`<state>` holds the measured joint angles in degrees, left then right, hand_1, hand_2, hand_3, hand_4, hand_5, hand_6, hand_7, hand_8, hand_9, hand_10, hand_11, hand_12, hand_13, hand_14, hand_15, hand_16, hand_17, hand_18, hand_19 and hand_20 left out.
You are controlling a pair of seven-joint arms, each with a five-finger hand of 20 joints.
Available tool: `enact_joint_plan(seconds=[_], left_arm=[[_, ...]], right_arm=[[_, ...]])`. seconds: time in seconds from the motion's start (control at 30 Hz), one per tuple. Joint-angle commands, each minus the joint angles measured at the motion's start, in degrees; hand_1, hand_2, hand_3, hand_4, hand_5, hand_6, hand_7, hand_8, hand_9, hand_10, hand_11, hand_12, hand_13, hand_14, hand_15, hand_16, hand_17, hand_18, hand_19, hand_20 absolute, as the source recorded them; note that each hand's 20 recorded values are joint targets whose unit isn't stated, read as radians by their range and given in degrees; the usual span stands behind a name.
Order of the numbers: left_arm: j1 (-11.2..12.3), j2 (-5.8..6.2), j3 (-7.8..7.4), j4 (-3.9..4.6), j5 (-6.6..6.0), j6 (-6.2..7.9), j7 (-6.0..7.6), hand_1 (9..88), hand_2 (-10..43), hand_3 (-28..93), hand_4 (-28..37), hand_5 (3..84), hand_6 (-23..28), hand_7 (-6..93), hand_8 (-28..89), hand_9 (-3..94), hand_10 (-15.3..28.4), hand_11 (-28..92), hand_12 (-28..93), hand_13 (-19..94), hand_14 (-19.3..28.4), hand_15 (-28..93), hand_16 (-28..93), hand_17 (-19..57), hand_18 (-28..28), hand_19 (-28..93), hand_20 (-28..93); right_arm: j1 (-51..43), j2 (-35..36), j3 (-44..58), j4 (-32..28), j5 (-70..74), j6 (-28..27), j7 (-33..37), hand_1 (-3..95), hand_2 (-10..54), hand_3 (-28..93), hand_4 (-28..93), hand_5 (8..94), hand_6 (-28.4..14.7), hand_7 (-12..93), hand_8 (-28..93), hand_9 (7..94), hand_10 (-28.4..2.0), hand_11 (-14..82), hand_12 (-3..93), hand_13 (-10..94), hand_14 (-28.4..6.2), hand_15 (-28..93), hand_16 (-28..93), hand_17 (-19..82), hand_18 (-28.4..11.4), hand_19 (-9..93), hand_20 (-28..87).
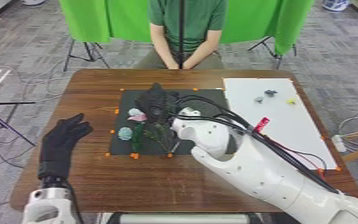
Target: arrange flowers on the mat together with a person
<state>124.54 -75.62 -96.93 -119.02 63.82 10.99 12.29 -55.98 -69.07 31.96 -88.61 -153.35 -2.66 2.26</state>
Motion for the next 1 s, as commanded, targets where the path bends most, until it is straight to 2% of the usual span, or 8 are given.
enact_joint_plan(seconds=[0.03, 0.33, 0.4, 0.53, 0.67, 0.87, 1.0], left_arm=[[-0.16, -0.25, 0.19, 0.32, 0.22, -0.94, -0.55, 21.0, 12.0, 66, -28.3, 48.0, 5.3, 16.2, -6, 48.6, 14.5, 22, 14, 39, 19.9, 26, 0, 6.5, 15.6, 16, 18], [-0.32, -0.26, 0.29, 0.39, 0.25, -1.26, -1.05, 21.1, 10.1, 66, -28.3, 47.9, 5.3, 16.0, -6, 48.4, 14.4, 22, 14, 39, 19.8, 26, 1, 6.4, 15.6, 16, 18], [-0.48, -0.26, 0.35, 0.43, 0.49, -1.58, -1.05, 21.2, 9.9, 66, -28.3, 47.9, 5.3, 16.0, -6, 48.4, 14.5, 22, 14, 39, 19.8, 26, 1, 6.3, 15.6, 16, 18], [-0.39, -0.17, 0.2, 0.34, 0.4, -1.33, -1.08, 21.4, 9.7, 66, -28.3, 47.8, 5.3, 15.9, -6, 48.3, 14.4, 22, 14, 39, 19.8, 26, 1, 6.3, 15.7, 16, 18], [-0.21, -0.11, 0.15, 0.3, 0.32, -1.24, -1.04, 21.5, 9.5, 66, -28.3, 47.8, 5.3, 15.8, -6, 48.3, 14.4, 22, 14, 39, 19.8, 26, 1, 6.2, 15.7, 16, 18], [-0.61, -0.05, 0.24, 0.49, 0.54, -1.88, -1.19, 22.2, 8.8, 66, -28.3, 48.0, 5.3, 15.5, -6, 48.3, 14.4, 22, 14, 39, 19.8, 26, 1, 6.1, 15.7, 16, 18], [-0.19, -0.22, -0.02, 0.26, 0.54, -1.6, -1.14, 22.5, 8.7, 66, -28.3, 48.0, 5.6, 15.1, -6, 48.4, 14.5, 22, 14, 39, 19.8, 26, 1, 6.2, 15.7, 15, 18]], right_arm=[[0.11, 0.31, 0.32, 0.7, -1.82, -0.95, -0.55, 58.7, -9.5, 67, -28, 77.5, 4.4, 23, 5, 90.3, -5.8, 7.2, 42.2, 71, -7.3, 63, 42, 32, -16.1, 56, 50], [-0.52, 1.36, 1.59, 0.25, -2.0, -4.16, 0.28, 56.6, -9.5, 68, -28, 73.1, 4.0, 22, 4, 86.0, -6.1, 6.2, 39.4, 68, -6.9, 60, 45, 30, -15.8, 54, 49], [-0.55, 1.71, 1.26, 0.59, -0.98, -3.26, 1.51, 56.0, -9.5, 68, -28, 72.0, 4.0, 22, 3, 85.2, -6.2, 5.9, 38.7, 68, -6.9, 60, 45, 30, -15.9, 54, 49], [-0.9, 2.17, 1.76, 0.83, -1.47, -4.7, 1.55, 55.1, -9.5, 69, -28, 70.8, 4.0, 22, 3, 84.1, -6.4, 5.5, 38.4, 67, -7.4, 60, 44, 29, -16.0, 54, 49], [-1.11, 2.49, 1.97, 0.31, -1.24, -5.59, 2.09, 54.5, -9.5, 69, -28, 69.7, 4.0, 23, 3, 82.7, -6.6, 5.2, 37.6, 67, -7.4, 60, 44, 29, -16.1, 54, 49], [-1.16, 3.23, 1.71, -0.73, -0.31, -5.71, 2.37, 52.9, -9.5, 70, -28, 68.3, 4.3, 23, 2, 81.4, -7.2, 6.1, 35.6, 66, -7.8, 59, 43, 28, -16.2, 54, 49], [-1.02, 3.99, 2.2, -2.82, 1.83, -7.52, 3.04, 52.3, -9.5, 70, -28, 68.2, 4.4, 23, 2, 81.2, -7.3, 6.8, 35.0, 66, -8.2, 60, 42, 28, -16.2, 54, 49]])
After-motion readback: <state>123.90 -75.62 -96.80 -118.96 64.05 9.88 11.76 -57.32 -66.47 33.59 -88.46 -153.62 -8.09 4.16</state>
